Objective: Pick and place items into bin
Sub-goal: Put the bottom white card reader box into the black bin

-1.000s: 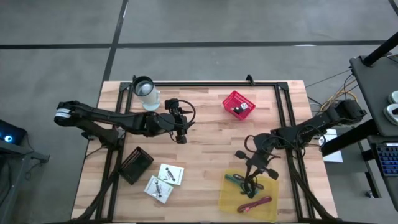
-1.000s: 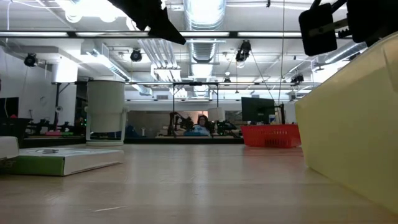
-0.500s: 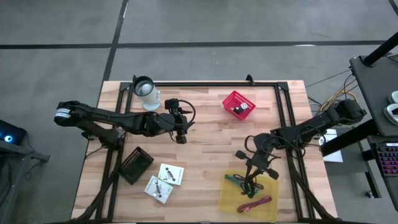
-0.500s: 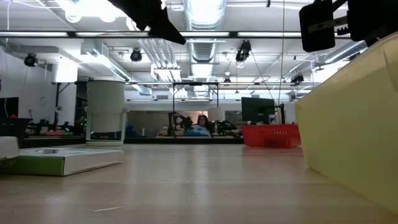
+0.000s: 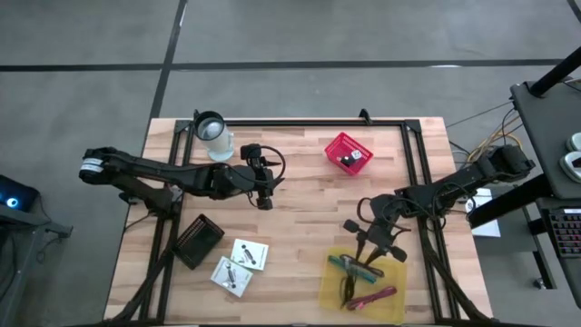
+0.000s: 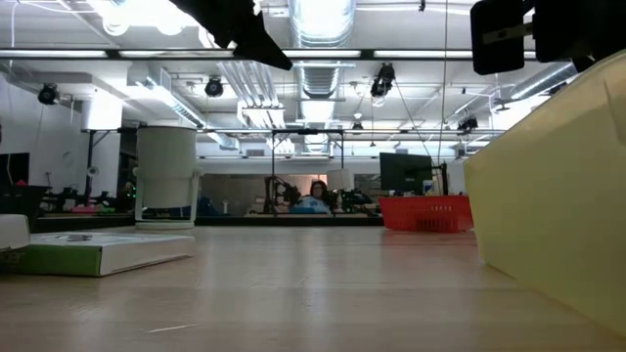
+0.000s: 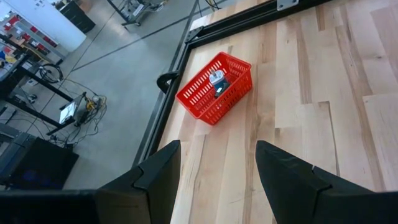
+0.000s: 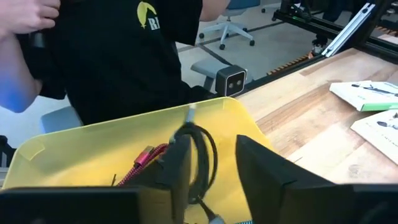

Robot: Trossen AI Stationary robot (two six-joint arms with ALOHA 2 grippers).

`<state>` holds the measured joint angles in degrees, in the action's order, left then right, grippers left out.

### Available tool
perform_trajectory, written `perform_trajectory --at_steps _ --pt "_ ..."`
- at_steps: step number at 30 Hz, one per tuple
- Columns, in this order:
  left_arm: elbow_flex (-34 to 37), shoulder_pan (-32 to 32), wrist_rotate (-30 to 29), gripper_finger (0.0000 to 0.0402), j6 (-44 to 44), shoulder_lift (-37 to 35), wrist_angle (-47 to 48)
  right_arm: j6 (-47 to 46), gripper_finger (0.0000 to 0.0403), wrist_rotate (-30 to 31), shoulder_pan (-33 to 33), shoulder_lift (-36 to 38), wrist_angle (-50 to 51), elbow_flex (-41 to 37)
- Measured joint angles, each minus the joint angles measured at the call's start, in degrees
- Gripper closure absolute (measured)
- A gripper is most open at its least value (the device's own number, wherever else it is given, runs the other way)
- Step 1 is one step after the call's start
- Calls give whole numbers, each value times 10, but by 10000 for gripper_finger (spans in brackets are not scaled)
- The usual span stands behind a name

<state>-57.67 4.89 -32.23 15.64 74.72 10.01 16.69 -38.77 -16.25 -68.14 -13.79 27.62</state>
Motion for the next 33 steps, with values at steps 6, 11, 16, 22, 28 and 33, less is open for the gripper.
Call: perform_trajectory --at_steps 6,11,16,22,28,33 --pt "0 0 0 210 0 0 0 0 246 12 0 2 -20 0" --pt "0 0 0 210 -2 0 0 22 237 164 0 20 -32 0" --pt "0 0 0 210 -3 0 0 86 244 417 0 34 -49 0" --pt "0 0 6 210 -46 0 15 116 257 577 3 31 -82 0" --pt "0 2 40 210 -111 0 67 117 269 582 11 31 -78 0" --pt "0 8 124 210 -189 2 93 137 275 582 17 31 -74 -1"
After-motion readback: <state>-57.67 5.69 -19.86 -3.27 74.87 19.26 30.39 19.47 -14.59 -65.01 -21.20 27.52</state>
